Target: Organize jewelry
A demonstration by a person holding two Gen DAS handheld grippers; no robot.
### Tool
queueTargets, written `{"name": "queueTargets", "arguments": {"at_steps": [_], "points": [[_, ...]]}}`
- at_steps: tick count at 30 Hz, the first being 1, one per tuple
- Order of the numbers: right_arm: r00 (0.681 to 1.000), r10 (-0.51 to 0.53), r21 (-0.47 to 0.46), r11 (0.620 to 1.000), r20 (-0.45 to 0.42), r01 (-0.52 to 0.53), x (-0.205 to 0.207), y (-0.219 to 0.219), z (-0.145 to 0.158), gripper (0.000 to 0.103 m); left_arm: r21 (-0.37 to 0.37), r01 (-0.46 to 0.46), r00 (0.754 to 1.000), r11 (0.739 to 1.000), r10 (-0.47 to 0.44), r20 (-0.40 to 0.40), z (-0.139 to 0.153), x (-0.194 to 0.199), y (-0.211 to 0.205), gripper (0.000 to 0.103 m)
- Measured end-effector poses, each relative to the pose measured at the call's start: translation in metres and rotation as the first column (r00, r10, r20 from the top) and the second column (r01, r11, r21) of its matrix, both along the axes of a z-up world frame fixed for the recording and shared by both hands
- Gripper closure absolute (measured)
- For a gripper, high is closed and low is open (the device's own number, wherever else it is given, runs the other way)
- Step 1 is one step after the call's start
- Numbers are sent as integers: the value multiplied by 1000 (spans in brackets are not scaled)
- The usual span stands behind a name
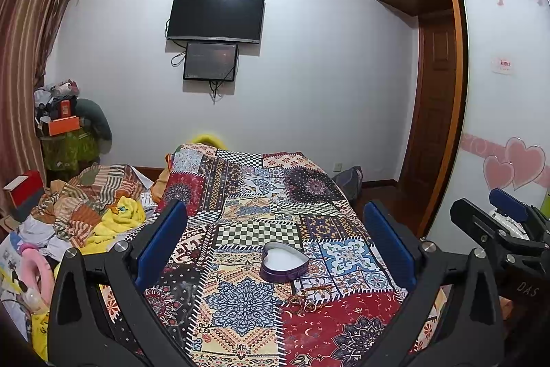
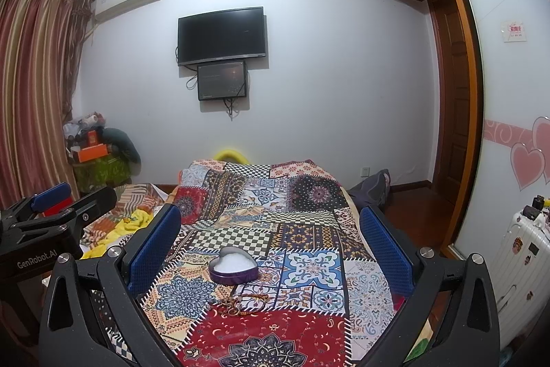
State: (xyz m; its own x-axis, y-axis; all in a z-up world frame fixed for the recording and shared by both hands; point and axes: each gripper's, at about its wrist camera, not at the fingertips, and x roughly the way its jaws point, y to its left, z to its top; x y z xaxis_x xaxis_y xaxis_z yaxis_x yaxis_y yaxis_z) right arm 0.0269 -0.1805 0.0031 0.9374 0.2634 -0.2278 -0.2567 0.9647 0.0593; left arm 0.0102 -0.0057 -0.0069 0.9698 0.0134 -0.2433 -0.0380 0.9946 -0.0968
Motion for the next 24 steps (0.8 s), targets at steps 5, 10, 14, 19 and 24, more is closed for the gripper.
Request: {"name": "queueTargets", "arguments": {"at_steps": [5, 10, 14, 19, 24], "points": [[1000, -3, -2, 1000, 0, 3, 0, 1, 0, 0, 3, 1, 1000, 1000, -1, -4, 1, 2, 0, 0], [1000, -3, 1, 1000, -6, 3, 4, -1, -1, 0, -4, 0, 1000, 1000, 0, -12, 0, 7, 3, 0], [1000, -7, -1, 1000, -10, 7, 7, -1, -3, 0, -3, 1, 1000, 1000, -2, -21, -3, 12, 4, 0], [1000, -15, -2, 1000, -17, 15, 11, -1, -6, 0, -5, 4, 999, 1000, -4, -39, -7, 21, 7, 0], [999, -37, -18, 999, -28, 36, 20, 0, -11, 0, 2, -9, 998, 1000, 9, -70, -16, 35, 14, 0]]}}
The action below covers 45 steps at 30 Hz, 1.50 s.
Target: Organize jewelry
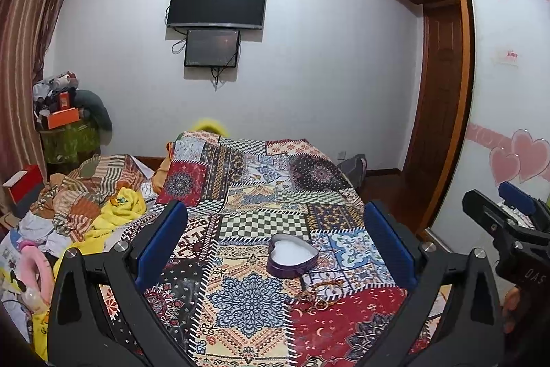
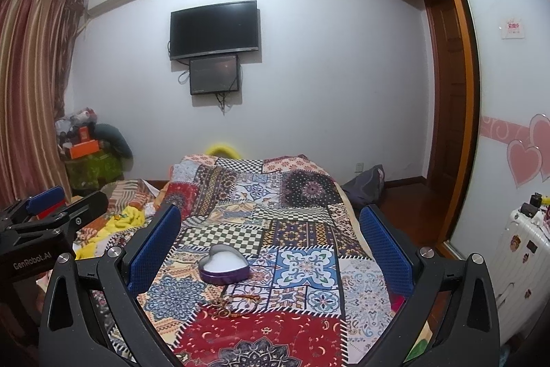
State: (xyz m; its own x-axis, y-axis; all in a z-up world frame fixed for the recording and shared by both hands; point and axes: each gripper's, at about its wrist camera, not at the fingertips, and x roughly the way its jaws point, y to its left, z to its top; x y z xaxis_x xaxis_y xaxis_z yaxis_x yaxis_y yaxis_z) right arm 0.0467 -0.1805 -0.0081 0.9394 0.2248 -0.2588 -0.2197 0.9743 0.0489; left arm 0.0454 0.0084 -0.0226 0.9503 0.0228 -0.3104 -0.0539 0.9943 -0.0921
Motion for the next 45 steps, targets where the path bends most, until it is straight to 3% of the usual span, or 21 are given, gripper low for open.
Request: {"name": "queueTargets", "arguments": {"at_steps": [9, 14, 19, 25, 28, 36, 45], "points": [[994, -36, -36, 999, -103, 32, 32, -3, -29, 0, 1, -29, 991, 1000, 29, -128, -37, 42, 18, 0], [975, -50, -89, 996, -216, 31, 55, -4, -59, 0, 31, -15, 972, 999, 22, -233, -69, 70, 21, 6], [939, -13, -93, 995, -344, -21, 76, -3, -85, 0, 50, 30, 935, 998, -10, -355, -105, 93, 17, 17], [910, 26, -106, 991, -414, -76, 82, 5, -104, 1, 7, 106, 871, 994, -89, -484, -142, 108, 15, 29], [894, 72, -107, 985, -441, -133, 85, 16, -108, 9, -32, 136, 839, 990, -132, -527, -155, 110, 15, 35], [815, 212, -89, 948, -540, -305, 95, 50, -132, 44, -81, 187, 799, 979, -199, -567, -169, 111, 13, 58], [718, 270, -63, 914, -642, -401, 116, 72, -157, 65, -150, 240, 759, 959, -281, -587, -178, 114, 6, 59]]}}
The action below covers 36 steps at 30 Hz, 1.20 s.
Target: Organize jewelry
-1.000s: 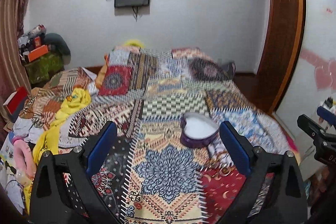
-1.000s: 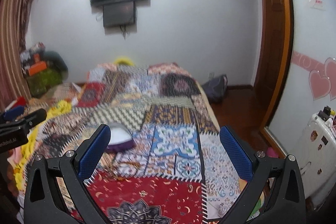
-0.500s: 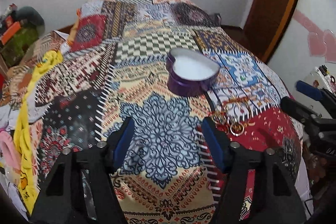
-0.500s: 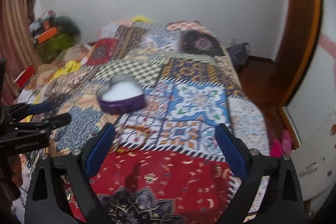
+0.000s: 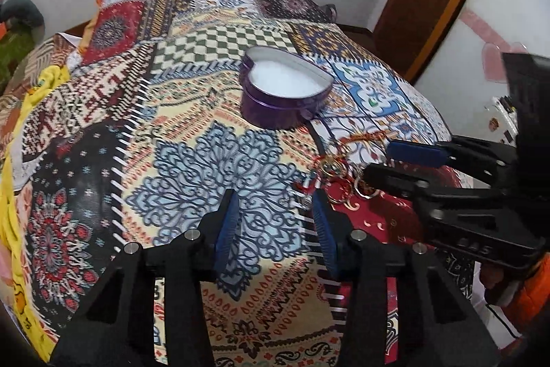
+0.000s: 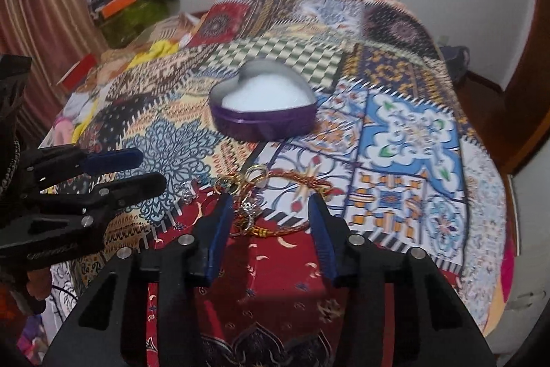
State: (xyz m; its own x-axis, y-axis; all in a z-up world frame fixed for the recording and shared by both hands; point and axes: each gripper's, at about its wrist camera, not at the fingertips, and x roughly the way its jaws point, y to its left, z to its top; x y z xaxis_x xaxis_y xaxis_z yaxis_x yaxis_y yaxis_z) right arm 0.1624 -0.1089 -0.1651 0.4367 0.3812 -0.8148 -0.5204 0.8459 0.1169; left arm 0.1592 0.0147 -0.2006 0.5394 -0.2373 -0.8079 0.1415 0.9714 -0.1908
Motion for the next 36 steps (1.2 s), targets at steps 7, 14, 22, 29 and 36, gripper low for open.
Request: {"name": "queueTargets", "arguments": {"at_steps": [7, 14, 22, 29, 36], "points": [[998, 20, 9, 1000, -56, -19, 6, 5, -9, 76, 0, 38, 999, 999, -38, -24, -8, 4, -9, 59], [996, 30, 42, 999, -84, -27, 11, 4, -12, 83, 10, 59, 998, 998, -59, -29, -13, 6, -14, 59], [996, 18, 60, 998, -86, -13, 14, 4, -13, 88, 13, 36, 999, 999, -35, -19, -16, 8, -12, 60], [998, -6, 71, 997, -67, 11, 11, -4, -5, 88, 44, 47, 999, 998, -47, 3, -16, 8, -18, 74], [999, -33, 55, 998, -28, 35, 9, -10, 3, 88, 66, 41, 999, 997, -43, 23, -11, 5, -20, 87]]}}
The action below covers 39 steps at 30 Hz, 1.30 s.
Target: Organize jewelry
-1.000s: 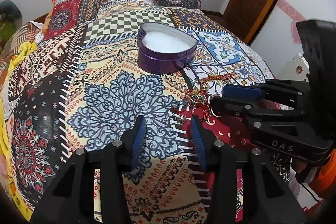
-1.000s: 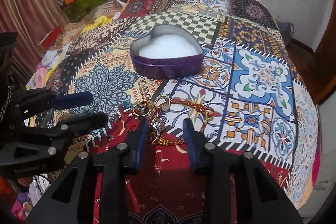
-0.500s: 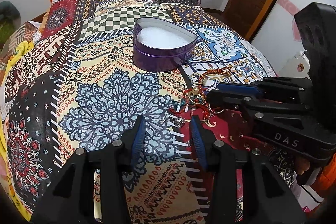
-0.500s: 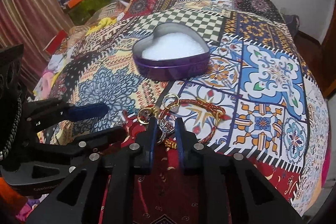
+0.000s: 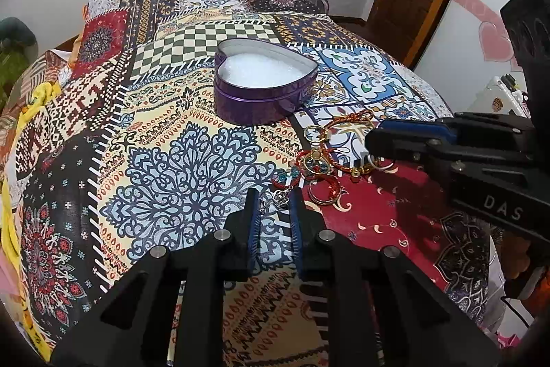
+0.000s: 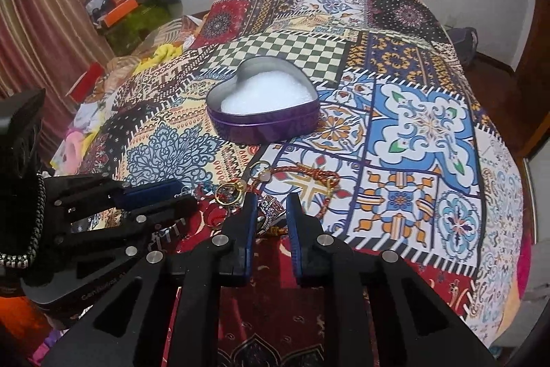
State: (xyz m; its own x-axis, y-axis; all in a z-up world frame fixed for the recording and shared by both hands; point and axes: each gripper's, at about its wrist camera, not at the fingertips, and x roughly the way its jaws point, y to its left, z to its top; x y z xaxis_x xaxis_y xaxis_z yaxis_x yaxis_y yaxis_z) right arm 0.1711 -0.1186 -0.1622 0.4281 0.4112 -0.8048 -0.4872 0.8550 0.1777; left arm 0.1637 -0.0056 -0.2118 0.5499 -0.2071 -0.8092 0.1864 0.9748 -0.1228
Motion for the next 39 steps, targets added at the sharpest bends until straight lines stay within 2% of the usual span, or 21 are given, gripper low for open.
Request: {"name": "queueTargets", "arguments": {"at_steps": [13, 27, 33, 39], "points": [[998, -16, 26, 1000, 62, 14, -5, 0, 26, 88, -18, -56, 994, 998, 57, 89, 34, -5, 15, 88], [987, -39, 65, 997, 157, 29, 4, 3, 63, 88, -25, -93, 967, 995, 96, 236, 78, 4, 28, 88], [978, -31, 61, 998, 207, 19, 15, 9, 77, 88, -29, -105, 957, 994, 109, 270, 85, 18, 32, 88], [975, -24, 67, 998, 222, 9, 30, 15, 77, 88, -31, -106, 956, 994, 111, 272, 83, 37, 33, 88]]}}
